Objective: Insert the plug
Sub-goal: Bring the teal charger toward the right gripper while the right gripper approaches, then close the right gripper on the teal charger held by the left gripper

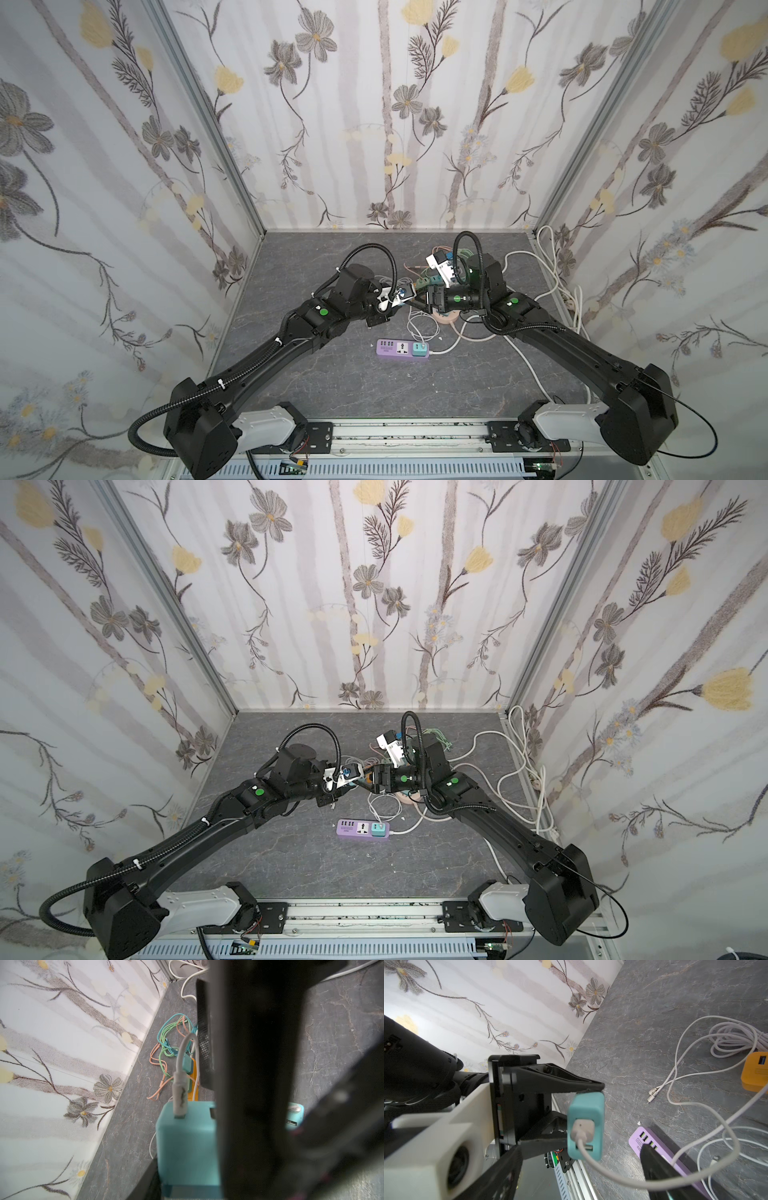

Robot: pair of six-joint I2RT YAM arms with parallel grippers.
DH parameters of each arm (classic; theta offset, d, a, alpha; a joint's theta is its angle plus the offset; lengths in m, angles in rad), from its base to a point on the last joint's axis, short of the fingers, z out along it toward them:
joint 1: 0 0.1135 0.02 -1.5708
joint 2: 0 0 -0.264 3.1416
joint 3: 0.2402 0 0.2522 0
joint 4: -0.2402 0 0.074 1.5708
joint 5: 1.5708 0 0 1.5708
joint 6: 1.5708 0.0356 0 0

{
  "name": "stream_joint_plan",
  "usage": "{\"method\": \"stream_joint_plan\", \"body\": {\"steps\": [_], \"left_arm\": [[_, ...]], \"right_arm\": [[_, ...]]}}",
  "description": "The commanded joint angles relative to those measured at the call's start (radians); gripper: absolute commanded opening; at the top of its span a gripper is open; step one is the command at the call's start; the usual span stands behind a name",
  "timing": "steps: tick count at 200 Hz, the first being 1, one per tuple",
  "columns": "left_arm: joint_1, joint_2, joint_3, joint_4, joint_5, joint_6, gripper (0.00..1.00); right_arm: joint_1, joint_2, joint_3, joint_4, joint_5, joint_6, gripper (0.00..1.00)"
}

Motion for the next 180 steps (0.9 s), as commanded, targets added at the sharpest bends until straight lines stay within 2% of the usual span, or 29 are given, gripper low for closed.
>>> {"method": "stream_joint_plan", "body": {"steps": [1,70,88,121,180], "left_arm": [[0.0,0.003,-0.001,0.031,0.016,0.037,0.0],[-0.002,0.007,-0.01,0.038,0.039,0.064,0.0],[-0.002,0.005,-0.009,0.027,0.022,0.067,0.0],[-0.002,0.004,-0.011,0.019,-0.011,0.058,0.0],[-0.002,0.003,-0.015,0.024,-0.037,0.068,0.0]], "right_arm": [[0.015,0.028,0.026,0.076,0.014,-0.001,0.84],[0.028,0.099,0.069,0.078,-0.015,-0.001,0.6],[0.028,0.109,0.085,0.043,-0.037,-0.015,0.57],[0.027,0.089,0.087,-0.045,-0.007,-0.055,0.5],[0.028,0.105,0.102,-0.057,-0.017,-0.029,0.38]]}}
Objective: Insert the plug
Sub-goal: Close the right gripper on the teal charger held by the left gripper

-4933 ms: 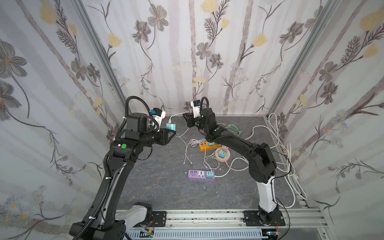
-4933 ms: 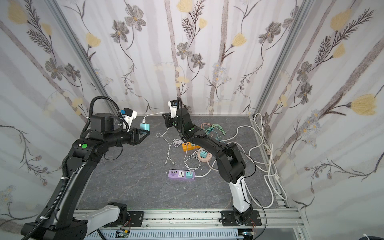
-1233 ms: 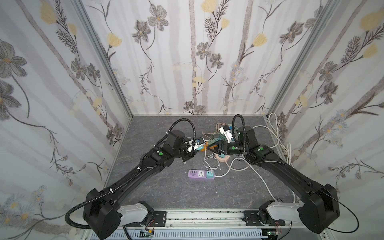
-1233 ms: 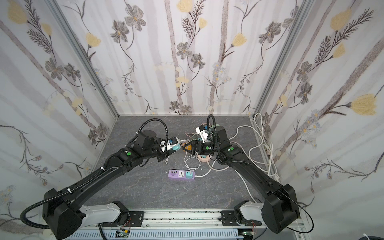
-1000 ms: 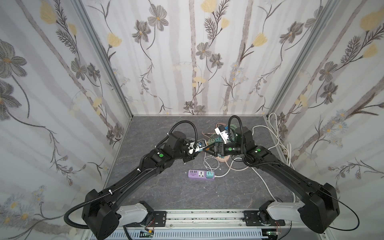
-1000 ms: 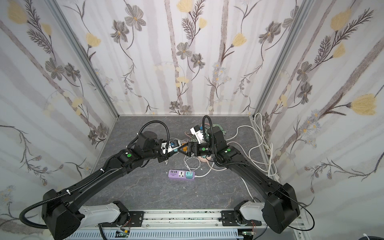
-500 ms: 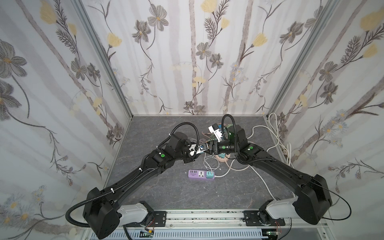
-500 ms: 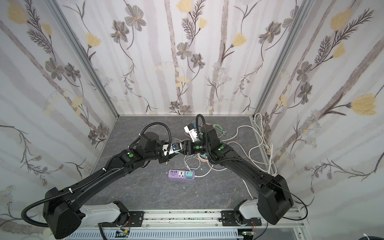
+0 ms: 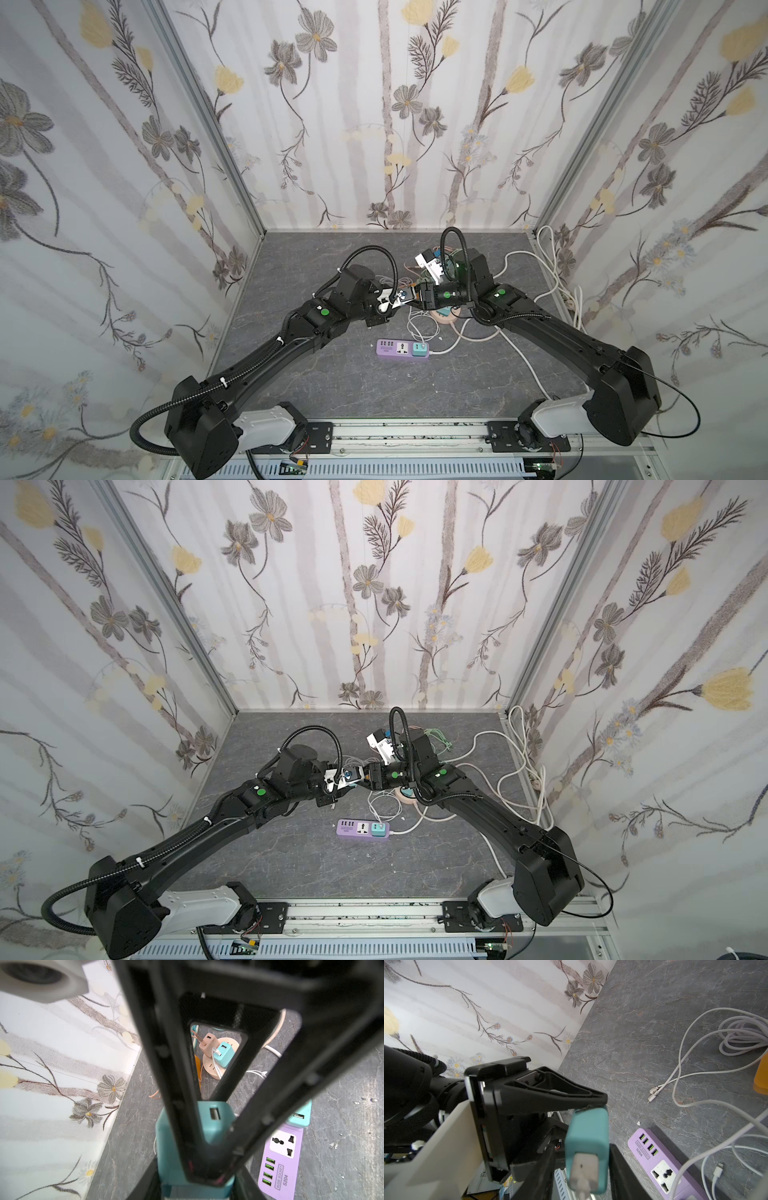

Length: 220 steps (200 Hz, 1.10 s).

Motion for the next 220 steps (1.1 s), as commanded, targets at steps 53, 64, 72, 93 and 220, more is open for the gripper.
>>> {"method": "stream_joint_plan", "body": {"steps": [53,64,72,93,220], "left_arm": [[0.0,0.004,0.001,0.025,-0.029,0.029,0.0],[0.0,0.004,0.002,0.022,-0.031,0.03,0.0],[0.0,0.004,0.003,0.023,-0.031,0.03,0.0],[-0.001,0.003,0.002,0.023,-0.016,0.026,0.0],[0.016,-0.011,-0.046,0.034,-0.026,-0.055,0.37]], "right_arm": [[0.012,0.032,0.026,0.056,-0.011,0.039,0.37],[0.013,0.032,0.031,0.058,-0.011,0.041,0.37],[0.013,0.033,0.032,0.058,-0.011,0.04,0.37],[0.013,0.059,0.034,0.062,-0.01,0.042,0.37],[0.006,0.046,0.043,-0.008,-0.018,-0.07,0.0]]}}
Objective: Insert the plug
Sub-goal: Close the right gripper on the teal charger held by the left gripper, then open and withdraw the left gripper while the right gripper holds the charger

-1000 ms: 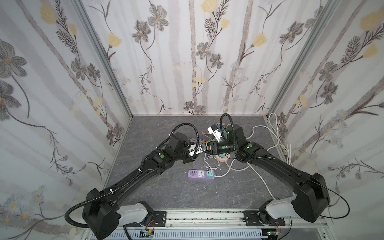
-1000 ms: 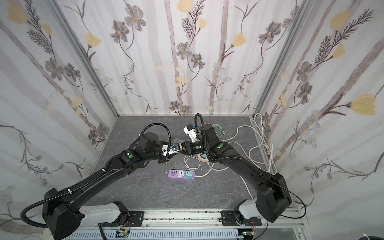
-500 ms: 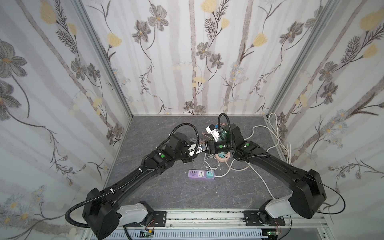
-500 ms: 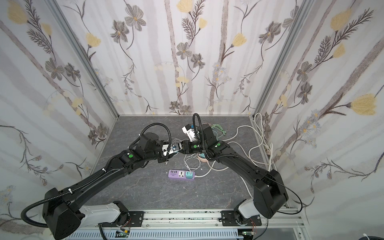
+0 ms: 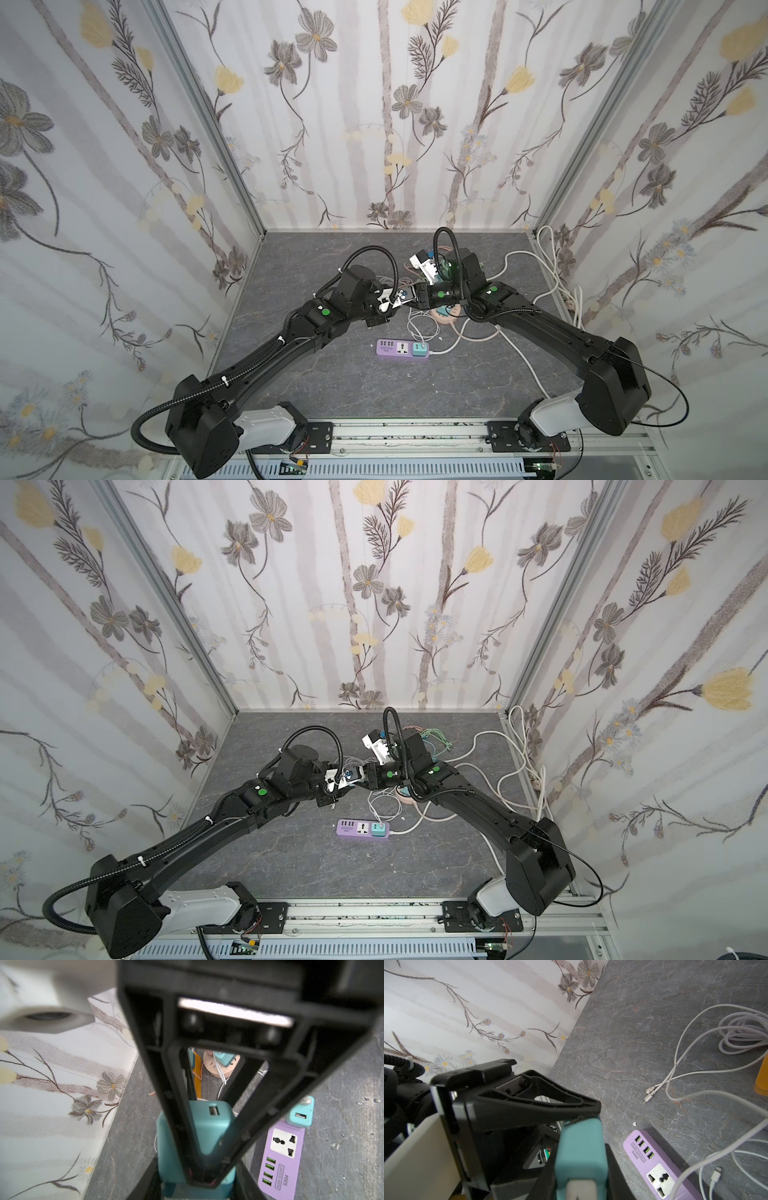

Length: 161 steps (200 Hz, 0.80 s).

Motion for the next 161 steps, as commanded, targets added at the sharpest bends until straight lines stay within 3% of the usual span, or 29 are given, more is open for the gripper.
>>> {"method": "stream_joint_plan", "body": {"steps": [1,18,38,89,126,161], "left_arm": [[0.014,-0.013,-0.034,0.022,-0.013,-0.041,0.39],[0.037,-0.021,-0.072,0.064,0.004,-0.111,0.62],[0.063,-0.026,-0.133,0.134,0.045,-0.194,0.74],[0.084,0.018,-0.255,0.345,0.095,-0.326,0.78],[0.089,0.151,-0.3,0.558,0.141,-0.445,0.79],[0.091,0.284,-0.302,0.671,0.152,-0.453,0.75]], "right_arm": [[-0.005,-0.01,0.015,-0.002,-0.032,-0.052,0.0],[-0.008,-0.043,0.025,-0.038,-0.03,-0.104,0.0],[-0.017,-0.065,0.026,-0.063,-0.054,-0.155,0.0],[-0.02,-0.11,0.035,-0.095,-0.15,-0.24,0.0],[-0.016,-0.139,0.022,-0.054,-0.194,-0.245,0.0],[-0.016,-0.16,0.005,-0.041,-0.192,-0.253,0.0]]}}
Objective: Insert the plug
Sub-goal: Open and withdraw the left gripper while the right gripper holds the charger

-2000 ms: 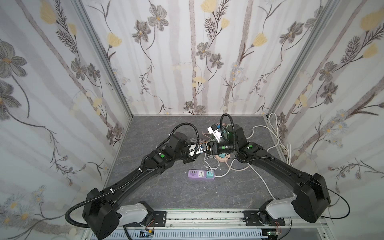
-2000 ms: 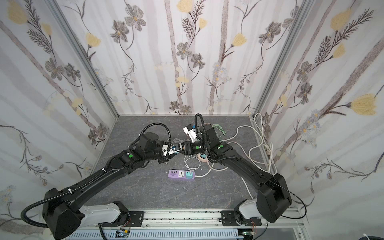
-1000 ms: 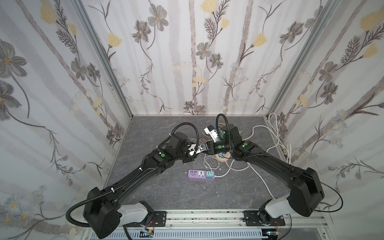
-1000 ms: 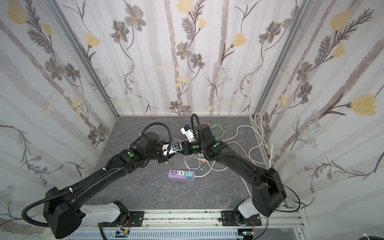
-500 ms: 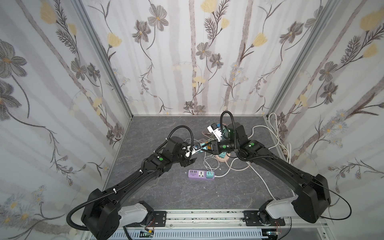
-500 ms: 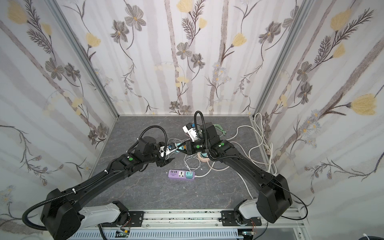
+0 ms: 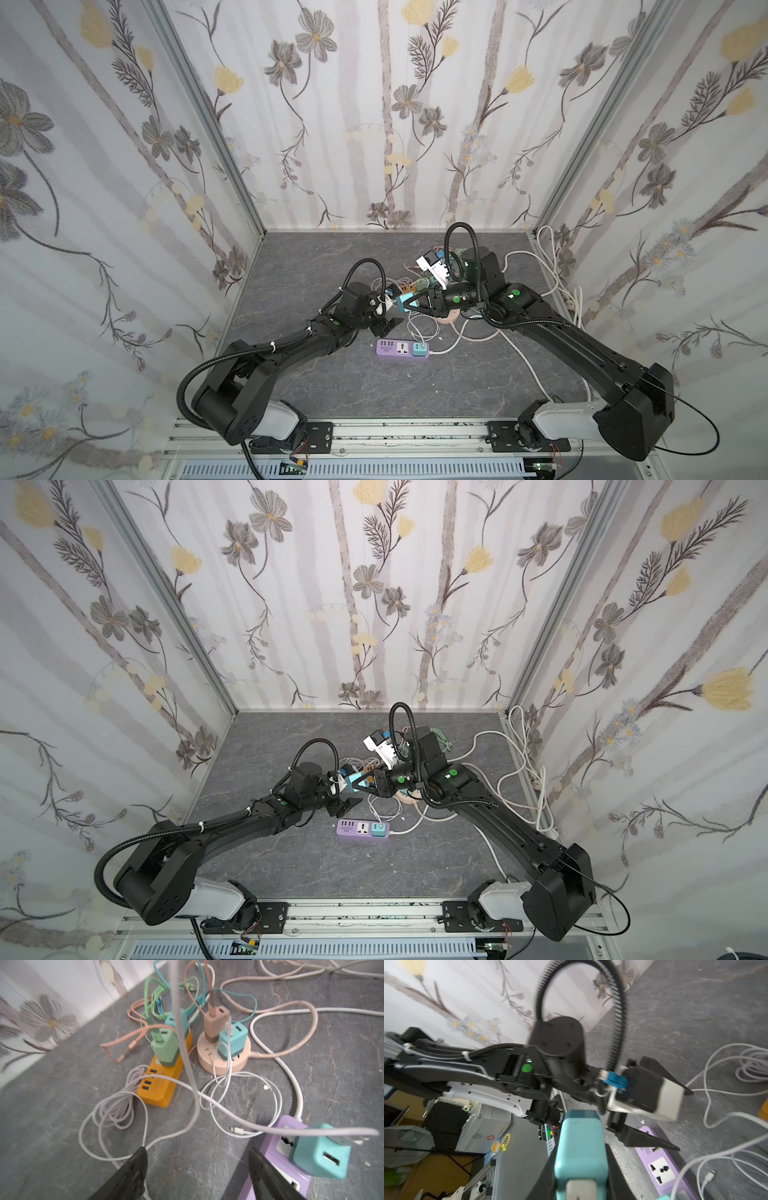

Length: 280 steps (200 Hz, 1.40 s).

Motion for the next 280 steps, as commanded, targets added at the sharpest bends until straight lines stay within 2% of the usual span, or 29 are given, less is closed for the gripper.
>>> {"method": "stream_joint_plan", "body": {"steps": [1,22,54,92,119,154,199,215,235,248,256,267,280], "left_arm": [[0.003,0.064,-0.002,0.151,0.016,-0.04,0.75],[0.014,0.122,-0.009,0.219,0.009,-0.05,0.67],[0.048,0.147,-0.039,0.329,-0.066,-0.074,0.41],[0.067,0.181,-0.011,0.311,-0.088,-0.047,0.4],[0.077,0.199,-0.009,0.387,-0.113,-0.061,0.16],[0.09,0.191,-0.019,0.465,-0.1,-0.103,0.01],[0.102,0.154,-0.068,0.574,-0.173,-0.171,0.0],[0.116,0.124,-0.082,0.563,-0.092,-0.185,0.0],[0.117,0.094,-0.096,0.513,0.021,-0.142,0.25],[0.121,0.063,-0.13,0.516,0.1,-0.115,0.57],[0.122,0.036,-0.13,0.46,0.153,-0.101,0.69],[0.114,-0.003,-0.106,0.326,0.219,-0.054,0.8],[0.097,-0.042,-0.094,0.222,0.242,0.006,0.81]], "right_arm": [[-0.002,-0.006,-0.008,0.071,-0.066,-0.028,0.0],[-0.003,-0.01,-0.009,0.068,-0.063,-0.03,0.0],[-0.003,-0.02,-0.01,0.05,-0.068,-0.053,0.0],[-0.003,-0.033,-0.01,0.041,-0.111,-0.082,0.0],[-0.003,-0.038,-0.01,0.02,-0.1,-0.109,0.0],[-0.002,-0.033,-0.011,-0.002,-0.089,-0.125,0.0],[-0.003,-0.029,-0.013,-0.031,-0.037,-0.15,0.0],[-0.003,-0.024,-0.011,-0.042,-0.029,-0.158,0.0],[-0.003,-0.021,-0.007,-0.042,-0.03,-0.155,0.0],[-0.003,-0.022,-0.007,-0.043,-0.024,-0.157,0.0],[-0.003,-0.022,-0.007,-0.043,-0.016,-0.157,0.0],[-0.003,-0.021,-0.003,-0.045,-0.012,-0.16,0.0],[-0.003,-0.018,-0.001,-0.046,-0.013,-0.163,0.0]]}}
